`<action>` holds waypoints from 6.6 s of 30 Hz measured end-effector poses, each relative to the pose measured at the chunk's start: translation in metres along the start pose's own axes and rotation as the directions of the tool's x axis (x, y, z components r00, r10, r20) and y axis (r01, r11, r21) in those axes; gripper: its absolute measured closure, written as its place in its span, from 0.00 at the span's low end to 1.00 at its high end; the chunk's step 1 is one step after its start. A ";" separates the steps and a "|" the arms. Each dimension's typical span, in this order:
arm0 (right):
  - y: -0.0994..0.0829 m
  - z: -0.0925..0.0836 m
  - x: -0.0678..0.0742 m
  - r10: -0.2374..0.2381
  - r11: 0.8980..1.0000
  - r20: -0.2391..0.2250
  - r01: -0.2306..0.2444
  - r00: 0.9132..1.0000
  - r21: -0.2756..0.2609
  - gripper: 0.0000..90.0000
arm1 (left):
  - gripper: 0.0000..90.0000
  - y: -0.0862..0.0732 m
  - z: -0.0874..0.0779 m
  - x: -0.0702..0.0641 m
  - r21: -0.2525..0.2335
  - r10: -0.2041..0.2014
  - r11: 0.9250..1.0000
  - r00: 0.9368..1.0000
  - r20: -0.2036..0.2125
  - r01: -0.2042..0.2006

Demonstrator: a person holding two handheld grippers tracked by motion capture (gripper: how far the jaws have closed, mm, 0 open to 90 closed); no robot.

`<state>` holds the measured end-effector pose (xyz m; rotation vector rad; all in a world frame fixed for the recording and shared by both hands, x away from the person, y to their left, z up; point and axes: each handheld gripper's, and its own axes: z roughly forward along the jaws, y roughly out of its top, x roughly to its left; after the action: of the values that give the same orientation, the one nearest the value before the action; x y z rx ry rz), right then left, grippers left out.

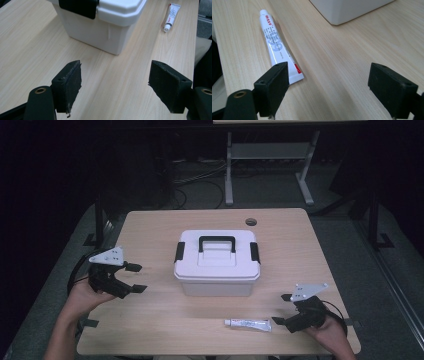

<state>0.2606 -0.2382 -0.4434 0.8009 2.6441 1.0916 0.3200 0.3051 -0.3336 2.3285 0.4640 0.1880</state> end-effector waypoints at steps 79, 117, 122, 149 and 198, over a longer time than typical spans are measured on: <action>0.000 0.000 0.000 0.005 1.000 -0.014 -0.005 1.000 0.010 0.18 | 0.33 0.191 0.074 0.052 0.187 0.149 0.964 0.965 0.216 -0.191; 0.000 0.001 0.001 0.008 1.000 -0.025 -0.007 1.000 0.020 0.18 | 0.64 0.233 0.146 0.052 0.320 0.168 0.901 0.917 0.362 -0.292; 0.000 0.002 0.001 0.007 1.000 -0.026 -0.007 1.000 0.019 0.18 | 0.71 0.233 0.145 0.049 0.327 0.175 0.894 0.911 0.374 -0.306; 0.003 0.004 0.004 0.002 1.000 -0.033 -0.001 0.999 0.020 0.18 | 0.93 0.239 0.148 0.037 0.373 0.230 0.852 0.903 0.364 -0.367; 0.004 0.003 0.002 0.000 1.000 -0.020 0.000 1.000 0.005 0.18 | 0.94 0.223 0.050 0.026 0.299 0.273 0.892 0.930 0.244 -0.340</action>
<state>0.2613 -0.2329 -0.4422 0.7952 2.6645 1.0992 0.4190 0.1358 -0.2129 2.7176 0.0202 0.0270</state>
